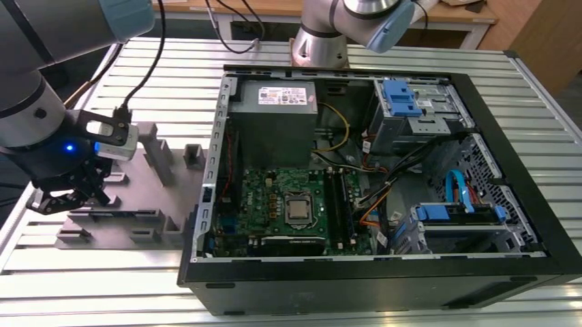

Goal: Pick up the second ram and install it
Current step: 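Pick up the second ram and move it above second insertion slot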

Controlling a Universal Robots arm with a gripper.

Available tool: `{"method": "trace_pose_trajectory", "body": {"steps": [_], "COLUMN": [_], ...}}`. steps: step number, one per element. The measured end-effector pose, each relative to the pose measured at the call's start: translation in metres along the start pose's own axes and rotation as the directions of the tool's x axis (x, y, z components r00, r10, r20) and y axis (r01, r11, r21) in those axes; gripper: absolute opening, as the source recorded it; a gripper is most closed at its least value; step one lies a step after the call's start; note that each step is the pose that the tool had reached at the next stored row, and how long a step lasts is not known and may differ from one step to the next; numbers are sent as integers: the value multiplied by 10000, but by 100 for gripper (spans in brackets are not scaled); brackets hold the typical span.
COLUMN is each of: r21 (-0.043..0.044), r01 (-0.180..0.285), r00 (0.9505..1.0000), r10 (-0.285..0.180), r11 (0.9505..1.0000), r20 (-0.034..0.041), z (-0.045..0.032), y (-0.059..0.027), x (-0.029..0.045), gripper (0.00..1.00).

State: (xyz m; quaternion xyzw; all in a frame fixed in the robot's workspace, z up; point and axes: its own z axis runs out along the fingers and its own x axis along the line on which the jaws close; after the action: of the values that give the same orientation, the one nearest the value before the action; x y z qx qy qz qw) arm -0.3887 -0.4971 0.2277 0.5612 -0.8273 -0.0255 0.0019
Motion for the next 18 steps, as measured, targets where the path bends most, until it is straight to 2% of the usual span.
{"method": "trace_pose_trajectory", "body": {"steps": [6,10,14,18], "r21": [-13,-24,-40,-62], "r01": [480,886,1393,2038], "r00": [9988,9961,9902,9790], "r10": [-480,-886,-1394,-2038], "r11": [9988,9961,9902,9790], "r20": [-21,-38,-59,-85], "z": [0,0,1,3], "y": [0,0,0,-1], "x": [0,0,0,0], "gripper": [7,7,7,7]}}
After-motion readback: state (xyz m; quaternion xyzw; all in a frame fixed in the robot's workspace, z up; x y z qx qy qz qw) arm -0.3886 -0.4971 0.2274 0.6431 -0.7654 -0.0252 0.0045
